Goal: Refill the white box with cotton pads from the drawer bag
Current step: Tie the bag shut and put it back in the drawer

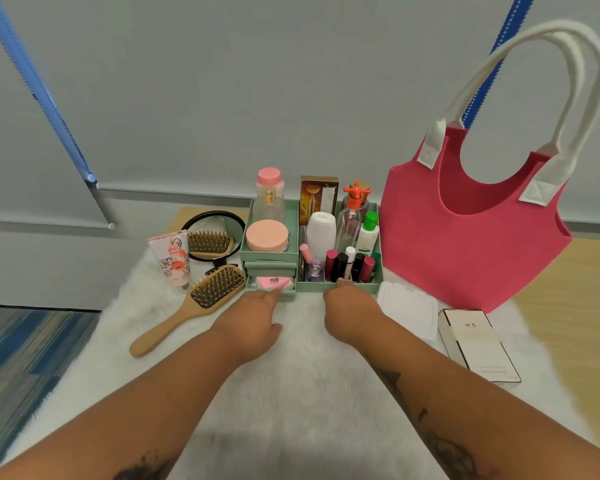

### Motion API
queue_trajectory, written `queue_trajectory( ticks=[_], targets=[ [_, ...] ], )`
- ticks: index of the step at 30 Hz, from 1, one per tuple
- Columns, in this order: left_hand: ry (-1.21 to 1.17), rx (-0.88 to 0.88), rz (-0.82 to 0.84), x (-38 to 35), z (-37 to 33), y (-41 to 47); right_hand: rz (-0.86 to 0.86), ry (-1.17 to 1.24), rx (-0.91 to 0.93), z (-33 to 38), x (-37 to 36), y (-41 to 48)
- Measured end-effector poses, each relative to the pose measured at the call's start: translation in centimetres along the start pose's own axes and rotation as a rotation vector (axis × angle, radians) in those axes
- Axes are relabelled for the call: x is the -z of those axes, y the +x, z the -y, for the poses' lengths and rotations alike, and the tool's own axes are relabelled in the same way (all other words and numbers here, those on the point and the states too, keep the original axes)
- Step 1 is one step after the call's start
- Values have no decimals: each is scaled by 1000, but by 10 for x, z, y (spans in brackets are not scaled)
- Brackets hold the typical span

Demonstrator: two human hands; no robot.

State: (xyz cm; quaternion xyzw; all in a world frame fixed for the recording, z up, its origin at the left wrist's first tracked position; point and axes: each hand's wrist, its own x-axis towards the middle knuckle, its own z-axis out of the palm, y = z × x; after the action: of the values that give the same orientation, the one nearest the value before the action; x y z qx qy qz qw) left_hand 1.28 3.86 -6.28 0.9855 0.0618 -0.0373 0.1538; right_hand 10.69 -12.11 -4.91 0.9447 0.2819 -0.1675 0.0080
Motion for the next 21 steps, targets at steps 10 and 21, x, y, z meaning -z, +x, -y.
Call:
queue_trajectory(
  ticks=[10,21],
  targets=[
    [87,26,158,0,-2,12,46,-37,26,-3,4,0],
    [86,34,199,-10,0,17,93,6,65,-6,14,-6]
  ],
)
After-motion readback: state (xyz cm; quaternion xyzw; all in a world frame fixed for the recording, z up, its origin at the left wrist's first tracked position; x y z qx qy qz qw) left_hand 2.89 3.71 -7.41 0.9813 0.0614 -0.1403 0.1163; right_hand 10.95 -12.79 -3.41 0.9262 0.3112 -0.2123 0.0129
